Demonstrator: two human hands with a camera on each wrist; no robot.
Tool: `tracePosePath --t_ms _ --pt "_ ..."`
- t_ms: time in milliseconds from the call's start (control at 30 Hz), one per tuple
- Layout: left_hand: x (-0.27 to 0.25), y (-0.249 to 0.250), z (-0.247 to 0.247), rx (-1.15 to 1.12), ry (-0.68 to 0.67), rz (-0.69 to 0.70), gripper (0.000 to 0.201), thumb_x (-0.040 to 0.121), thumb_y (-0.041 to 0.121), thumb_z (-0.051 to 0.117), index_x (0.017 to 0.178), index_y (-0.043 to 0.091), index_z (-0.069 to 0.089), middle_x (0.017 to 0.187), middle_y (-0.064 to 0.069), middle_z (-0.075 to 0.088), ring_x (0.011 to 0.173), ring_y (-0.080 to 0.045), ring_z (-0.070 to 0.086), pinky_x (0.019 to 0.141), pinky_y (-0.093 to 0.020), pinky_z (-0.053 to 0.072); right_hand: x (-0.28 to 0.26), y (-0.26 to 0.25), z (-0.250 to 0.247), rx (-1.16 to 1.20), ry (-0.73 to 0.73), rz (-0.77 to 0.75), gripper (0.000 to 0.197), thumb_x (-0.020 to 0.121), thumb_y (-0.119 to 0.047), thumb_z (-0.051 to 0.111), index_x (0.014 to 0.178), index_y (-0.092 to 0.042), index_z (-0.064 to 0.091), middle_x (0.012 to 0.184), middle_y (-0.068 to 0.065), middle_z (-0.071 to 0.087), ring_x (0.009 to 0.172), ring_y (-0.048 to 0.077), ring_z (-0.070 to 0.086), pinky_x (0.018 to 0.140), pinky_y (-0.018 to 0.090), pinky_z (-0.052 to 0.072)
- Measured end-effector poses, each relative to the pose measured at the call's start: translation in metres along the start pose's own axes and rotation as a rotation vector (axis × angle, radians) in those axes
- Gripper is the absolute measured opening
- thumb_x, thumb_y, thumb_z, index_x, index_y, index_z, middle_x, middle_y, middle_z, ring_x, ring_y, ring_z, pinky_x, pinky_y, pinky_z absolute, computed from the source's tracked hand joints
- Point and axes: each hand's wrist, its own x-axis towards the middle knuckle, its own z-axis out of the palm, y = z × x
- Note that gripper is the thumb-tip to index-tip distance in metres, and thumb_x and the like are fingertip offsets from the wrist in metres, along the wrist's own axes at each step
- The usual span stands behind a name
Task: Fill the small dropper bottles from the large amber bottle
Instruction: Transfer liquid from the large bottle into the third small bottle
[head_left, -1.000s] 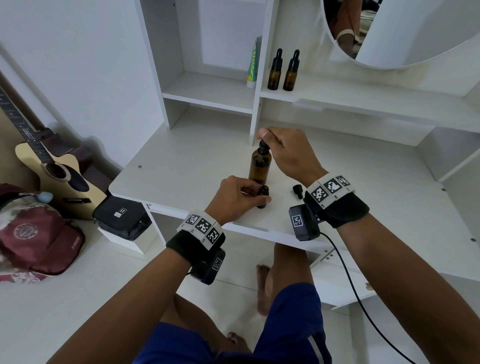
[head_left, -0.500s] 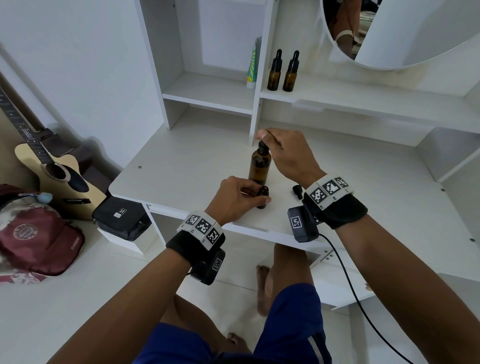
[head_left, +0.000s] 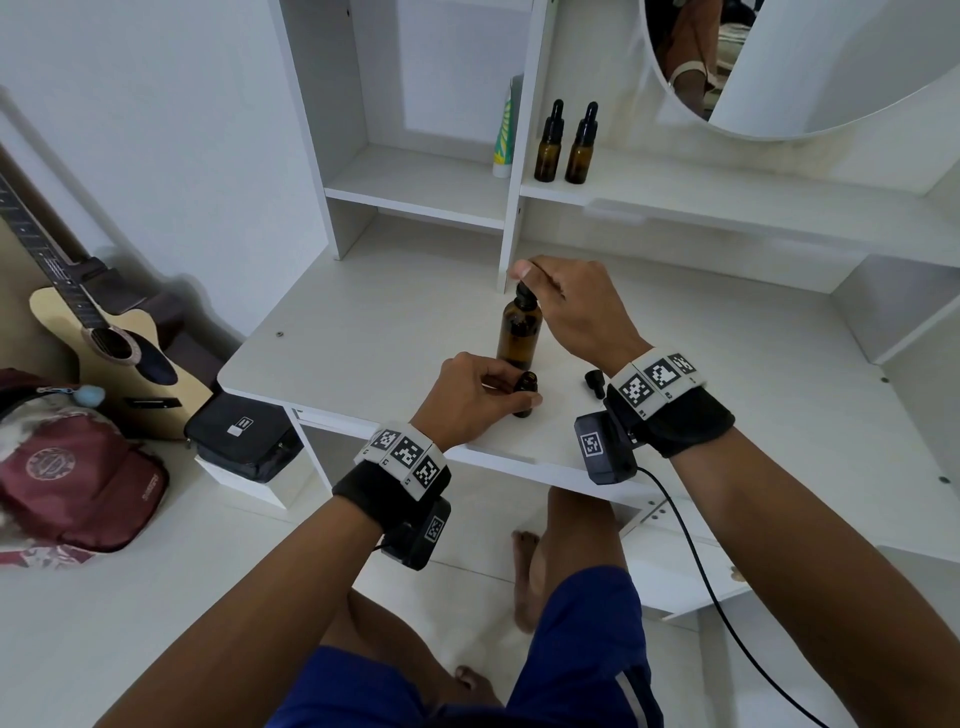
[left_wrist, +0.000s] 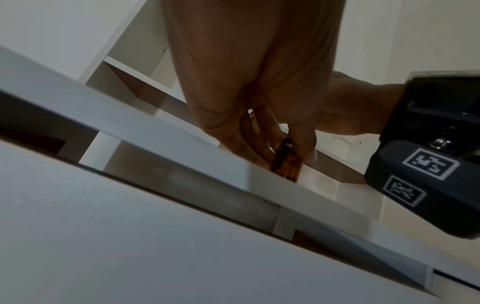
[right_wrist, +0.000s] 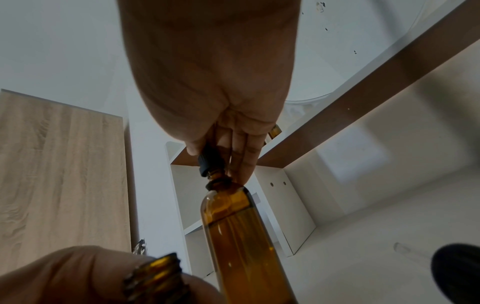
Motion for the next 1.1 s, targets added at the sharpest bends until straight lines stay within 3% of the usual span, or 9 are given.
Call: tracePosePath --t_ms 67,167,367,467,567,667,800,933,1100 --pt "-0.0002 0.0005 0.0000 0.002 0.001 -0.001 0.026 0.075 0.026 0.082 0.098 0.015 0.078 0.093 0.003 0.076 0.082 -0.003 0.070 0.078 -0.011 0.051 0.0008 -0.0005 0.0005 0.007 -0.006 0.006 0.037 0.102 -0.035 0.046 0.101 -0.009 0.073 0.072 -0.002 0.066 0.062 0.008 0.057 0.059 0.010 0.040" --pt "-0.0006 0.0010 0.0000 0.001 0.006 0.000 0.025 0.075 0.026 0.082 0.097 0.015 0.078 0.093 0.003 0.076 0.081 -0.002 0.069 0.076 -0.008 0.050 0.0007 0.0004 0.0016 0.011 -0.010 0.004 0.037 0.102 -0.035 0.047 0.099 -0.009 0.073 0.077 0.004 0.070 0.066 0.013 0.059 0.063 0.023 0.045" --pt "-0.0006 0.0014 -0.0001 0.002 0.007 0.002 0.025 0.075 0.027 0.083 0.096 0.015 0.079 0.093 0.003 0.076 0.083 -0.005 0.070 0.083 -0.019 0.055 0.0006 0.0029 0.0024 0.015 0.004 -0.001 0.039 0.103 -0.036 0.043 0.106 -0.011 0.073 0.089 0.010 0.074 0.081 0.023 0.067 0.075 0.032 0.053" --pt "-0.0004 0.0013 -0.0004 0.002 0.006 0.002 0.025 0.074 0.027 0.083 0.096 0.015 0.079 0.093 0.003 0.076 0.083 -0.005 0.070 0.083 -0.020 0.055 0.0010 0.0004 0.0019 0.023 0.011 0.014 0.039 0.102 -0.038 0.045 0.102 -0.010 0.073 0.084 0.006 0.072 0.076 0.018 0.066 0.070 0.025 0.053" --pt "-0.0006 0.0014 -0.0003 0.001 0.004 0.000 0.025 0.074 0.027 0.083 0.097 0.015 0.079 0.094 0.003 0.076 0.084 -0.005 0.070 0.084 -0.020 0.055 -0.0003 0.0015 0.0023 0.015 0.014 0.003 0.038 0.103 -0.035 0.045 0.102 -0.009 0.073 0.078 0.008 0.070 0.067 0.017 0.061 0.061 0.013 0.043" --pt "-0.0005 0.0009 -0.0001 -0.003 0.004 -0.003 0.026 0.074 0.027 0.083 0.097 0.015 0.078 0.094 0.003 0.075 0.084 -0.005 0.070 0.084 -0.020 0.055 -0.0007 0.0035 0.0034 0.000 0.014 -0.009 0.038 0.104 -0.033 0.043 0.108 -0.010 0.073 0.079 0.010 0.071 0.067 0.021 0.061 0.061 0.013 0.041" --pt "-0.0003 0.0006 0.0002 -0.009 -0.001 -0.005 0.026 0.074 0.026 0.083 0.097 0.015 0.078 0.093 0.002 0.076 0.083 -0.006 0.070 0.083 -0.019 0.054 -0.0001 0.0017 0.0038 0.017 0.015 -0.001 0.040 0.103 -0.037 0.043 0.101 -0.009 0.072 0.082 0.009 0.072 0.073 0.022 0.064 0.069 0.028 0.050" --pt "-0.0005 0.0008 0.0001 -0.008 -0.003 -0.003 0.026 0.075 0.026 0.083 0.097 0.015 0.078 0.093 0.002 0.076 0.082 -0.005 0.070 0.083 -0.019 0.055 -0.0010 0.0007 0.0032 0.008 0.031 -0.011 0.040 0.103 -0.034 0.045 0.097 -0.006 0.072 0.073 0.007 0.068 0.063 0.017 0.057 0.058 0.014 0.041" --pt "-0.0003 0.0010 0.0001 -0.018 -0.003 -0.010 0.024 0.074 0.026 0.083 0.096 0.016 0.079 0.091 0.003 0.076 0.081 -0.004 0.070 0.081 -0.017 0.053 -0.0012 -0.0009 0.0022 0.022 0.056 -0.004 0.039 0.104 -0.032 0.044 0.099 -0.006 0.073 0.065 0.002 0.060 0.054 0.008 0.048 0.056 0.009 0.036"
